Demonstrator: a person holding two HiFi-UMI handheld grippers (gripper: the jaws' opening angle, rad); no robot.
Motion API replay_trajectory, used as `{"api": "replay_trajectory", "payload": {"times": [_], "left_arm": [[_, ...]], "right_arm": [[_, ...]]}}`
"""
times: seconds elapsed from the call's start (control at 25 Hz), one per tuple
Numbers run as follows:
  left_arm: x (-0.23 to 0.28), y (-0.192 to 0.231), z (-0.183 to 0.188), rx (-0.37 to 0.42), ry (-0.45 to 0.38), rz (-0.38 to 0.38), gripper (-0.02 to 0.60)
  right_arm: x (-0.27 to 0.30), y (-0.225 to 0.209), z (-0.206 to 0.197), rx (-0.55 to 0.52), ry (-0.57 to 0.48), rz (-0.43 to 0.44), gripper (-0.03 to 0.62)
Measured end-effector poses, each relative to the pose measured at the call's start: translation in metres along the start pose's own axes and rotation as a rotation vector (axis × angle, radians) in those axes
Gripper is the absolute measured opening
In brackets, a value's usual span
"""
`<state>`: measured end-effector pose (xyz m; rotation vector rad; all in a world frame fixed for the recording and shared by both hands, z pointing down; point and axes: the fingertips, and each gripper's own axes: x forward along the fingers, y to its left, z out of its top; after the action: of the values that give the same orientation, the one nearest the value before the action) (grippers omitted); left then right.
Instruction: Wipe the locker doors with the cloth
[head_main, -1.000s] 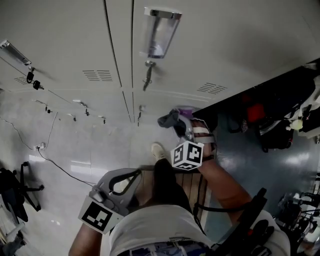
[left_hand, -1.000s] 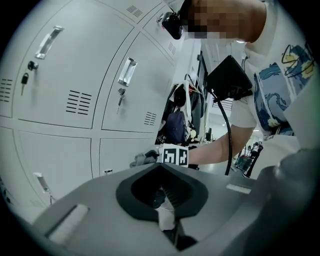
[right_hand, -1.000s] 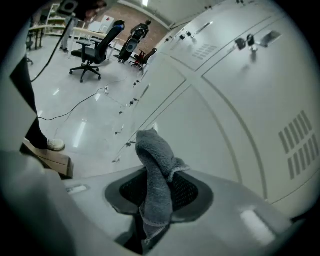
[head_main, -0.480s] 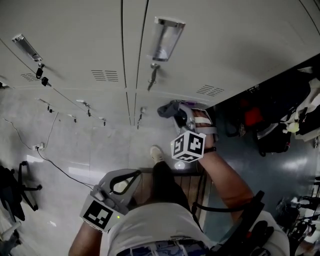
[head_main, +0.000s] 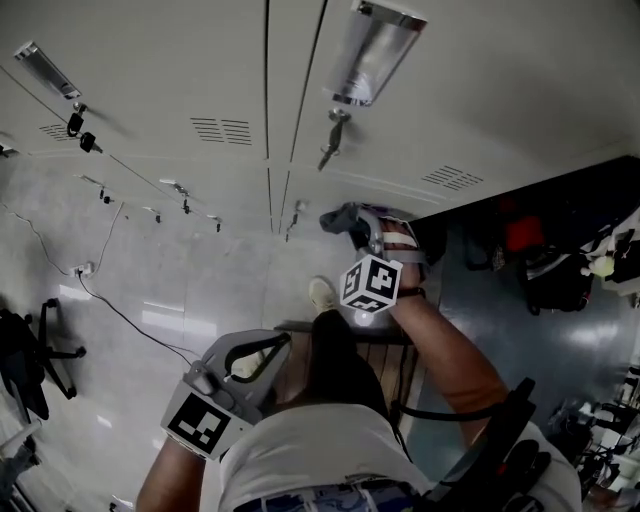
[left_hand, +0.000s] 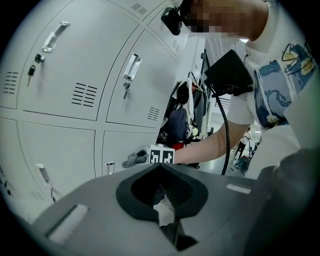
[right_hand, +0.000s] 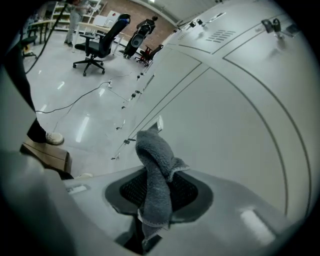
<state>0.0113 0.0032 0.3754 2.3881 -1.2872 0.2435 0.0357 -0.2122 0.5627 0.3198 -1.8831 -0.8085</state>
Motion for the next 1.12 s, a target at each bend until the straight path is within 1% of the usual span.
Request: {"api": "replay_trajectory", "payload": {"times": [0.2,0.36,0.48,0.6,0.76,0.92,1.12], "left_arm": [[0.001,0.002,-0.004,-0.025,0.005,-0.001,0.003],[0.000,0.008,-0.007,-0.028,0.013,0.023,0.003],[0.000,0.013,-0.008,-0.046,0.008,0.046,0.003],[0.000,0.014,-0.012,-0.051,0.022,0.050,0.003],[0.000,0.017,-0.018,-0.072,0.027,0.068,0.003],[-0.003,0.022,-0.025,-0.090,0.044,0.085,0.003],[-0.007,0.028,-0.027,-0.099,0.046,0.110,0.003]], "right_arm": [[0.037,0.035,-0.010,0.000,0.017,0.050,0.110],[0.064,0.060,-0.020,0.028,0.034,0.116,0.110],[0.085,0.080,-0.028,0.040,0.056,0.159,0.110],[0.104,0.098,-0.034,0.045,0.080,0.187,0.110],[0.127,0.121,-0.044,0.026,0.104,0.226,0.110],[0.149,0.140,-0.053,0.013,0.133,0.259,0.110],[0.169,0.161,-0.064,0.013,0.178,0.294,0.110]]}}
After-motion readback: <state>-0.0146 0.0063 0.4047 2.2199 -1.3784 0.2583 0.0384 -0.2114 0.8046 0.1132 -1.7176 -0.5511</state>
